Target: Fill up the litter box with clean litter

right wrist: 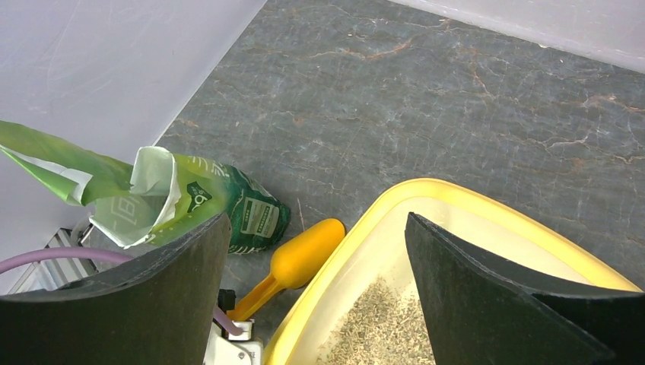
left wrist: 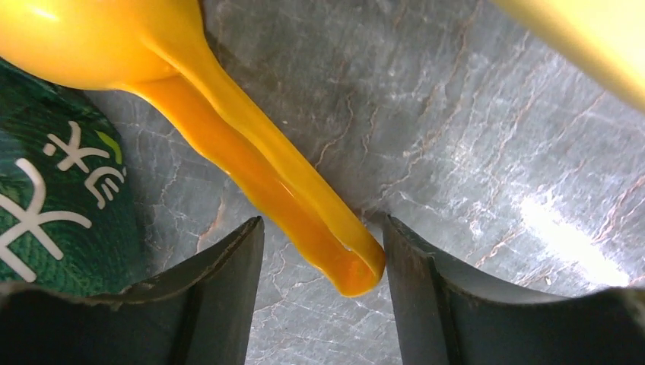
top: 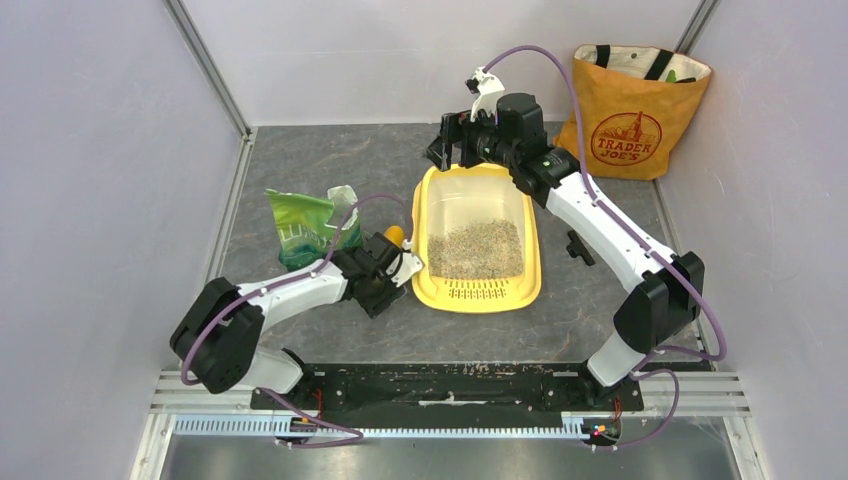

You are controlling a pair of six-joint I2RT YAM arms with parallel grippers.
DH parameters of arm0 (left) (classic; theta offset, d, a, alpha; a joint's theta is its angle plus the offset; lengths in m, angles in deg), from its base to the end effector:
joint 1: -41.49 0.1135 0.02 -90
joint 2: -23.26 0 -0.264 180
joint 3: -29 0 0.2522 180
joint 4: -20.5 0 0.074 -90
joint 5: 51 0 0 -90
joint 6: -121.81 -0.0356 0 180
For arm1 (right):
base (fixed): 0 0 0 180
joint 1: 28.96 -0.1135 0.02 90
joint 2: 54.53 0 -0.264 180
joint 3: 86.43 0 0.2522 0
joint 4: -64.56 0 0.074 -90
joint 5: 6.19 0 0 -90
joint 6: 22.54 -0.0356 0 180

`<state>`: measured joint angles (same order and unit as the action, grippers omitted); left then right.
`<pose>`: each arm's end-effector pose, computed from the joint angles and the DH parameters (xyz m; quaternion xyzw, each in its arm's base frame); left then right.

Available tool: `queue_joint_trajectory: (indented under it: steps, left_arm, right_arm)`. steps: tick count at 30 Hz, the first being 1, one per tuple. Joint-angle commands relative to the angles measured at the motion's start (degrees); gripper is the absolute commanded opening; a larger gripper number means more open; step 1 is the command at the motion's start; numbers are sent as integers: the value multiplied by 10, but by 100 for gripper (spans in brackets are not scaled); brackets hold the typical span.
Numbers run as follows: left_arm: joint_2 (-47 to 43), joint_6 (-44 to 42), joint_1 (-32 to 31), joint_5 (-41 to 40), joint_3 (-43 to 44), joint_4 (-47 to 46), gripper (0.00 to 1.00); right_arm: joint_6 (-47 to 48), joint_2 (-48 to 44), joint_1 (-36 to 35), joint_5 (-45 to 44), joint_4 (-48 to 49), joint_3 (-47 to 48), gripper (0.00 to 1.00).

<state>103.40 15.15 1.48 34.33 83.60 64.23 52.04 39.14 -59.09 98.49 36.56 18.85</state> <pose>0.1865 -0.1528 0.1625 0.4600 0.8686 0.0029 0.1842 0.3310 0.2025 0.3971 -0.1776 0.7778 0.3243 0.5083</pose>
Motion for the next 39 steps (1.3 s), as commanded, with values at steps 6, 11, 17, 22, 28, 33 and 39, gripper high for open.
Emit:
queue_joint_trajectory:
  steps: [6, 11, 17, 22, 28, 33, 39]
  left_arm:
    - [-20, 21, 0, -15, 13, -15, 21]
    - [-70, 33, 0, -49, 32, 15, 2]
    - [-108, 64, 0, -113, 71, 65, 2]
    - [-171, 80, 0, -54, 115, 106, 2]
    - [-243, 131, -1, 13, 171, 90, 2]
    - [-240, 209, 0, 59, 217, -9, 2]
    - [-202, 280, 8, 176, 244, -188, 2]
  right_arm:
    - [-3, -22, 4, 8, 24, -3, 92]
    - [-4, -26, 4, 13, 25, -7, 92]
    - [-5, -27, 4, 27, 22, -9, 92]
    - [42, -35, 8, 61, -2, -6, 94]
    - [9, -85, 21, 35, -38, -4, 95]
    - [-81, -163, 21, 11, -14, -41, 93]
    - [-119, -213, 21, 99, 55, -129, 91]
